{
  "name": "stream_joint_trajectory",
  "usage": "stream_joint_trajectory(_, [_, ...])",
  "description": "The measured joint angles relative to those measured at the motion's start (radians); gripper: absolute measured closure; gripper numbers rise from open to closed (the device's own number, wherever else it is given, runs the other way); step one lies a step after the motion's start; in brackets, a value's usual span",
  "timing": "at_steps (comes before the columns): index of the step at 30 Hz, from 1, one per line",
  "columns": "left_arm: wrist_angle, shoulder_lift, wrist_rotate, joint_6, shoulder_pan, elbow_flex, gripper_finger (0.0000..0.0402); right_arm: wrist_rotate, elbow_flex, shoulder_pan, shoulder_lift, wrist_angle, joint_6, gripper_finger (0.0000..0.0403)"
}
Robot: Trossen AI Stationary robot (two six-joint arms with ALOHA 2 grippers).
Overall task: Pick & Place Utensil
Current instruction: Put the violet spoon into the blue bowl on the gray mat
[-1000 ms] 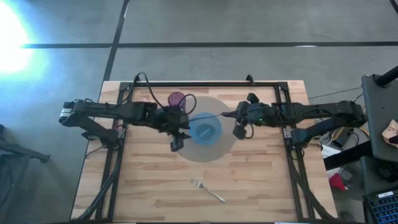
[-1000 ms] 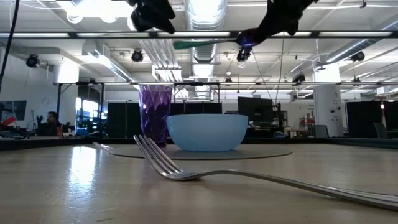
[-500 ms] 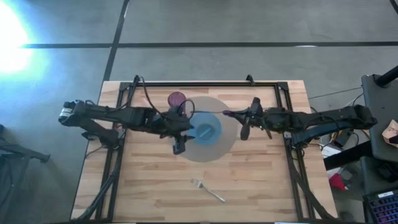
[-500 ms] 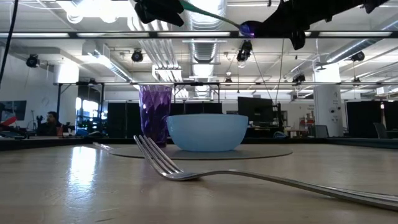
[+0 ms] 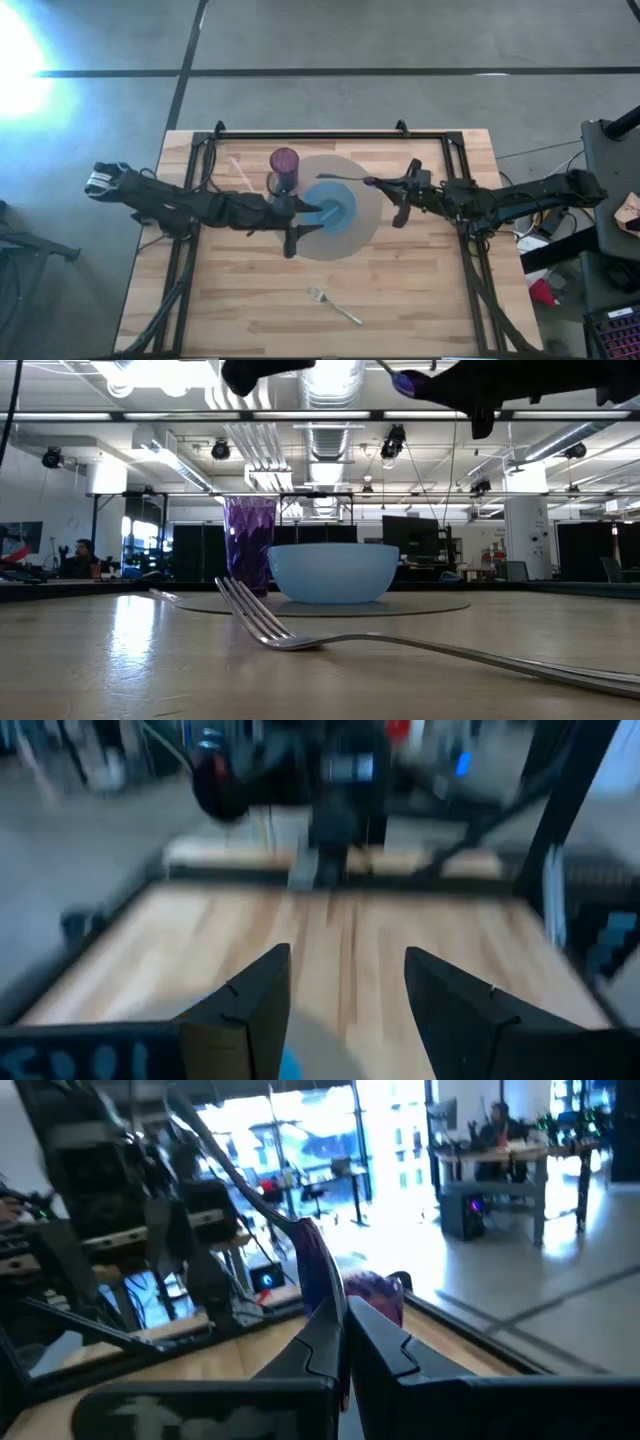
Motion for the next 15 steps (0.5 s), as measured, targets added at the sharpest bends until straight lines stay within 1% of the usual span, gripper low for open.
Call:
stream_joint_trajectory(3, [0.256,-0.009,-0.001,0.049,0.001,-0.107,0.0213,-0.001,-0.024,0.018,0.0,0.081,-0.03,0.0394])
stream_joint_trajectory(5, [0.375,-0.009,-0.016,0.068,0.001,-0.159,0.0213,-0.003,-0.041,0.029,0.0,0.126,-0.051,0.0394])
stream_joint_trajectory(10, [0.54,0.016,-0.023,0.105,0.001,-0.24,0.0213,-0.012,-0.085,0.057,0.008,0.236,-0.063,0.0394])
stream_joint_trajectory(15, [0.676,0.072,-0.022,0.164,0.001,-0.248,0.0213,-0.037,-0.133,0.068,0.07,0.397,-0.061,0.0394])
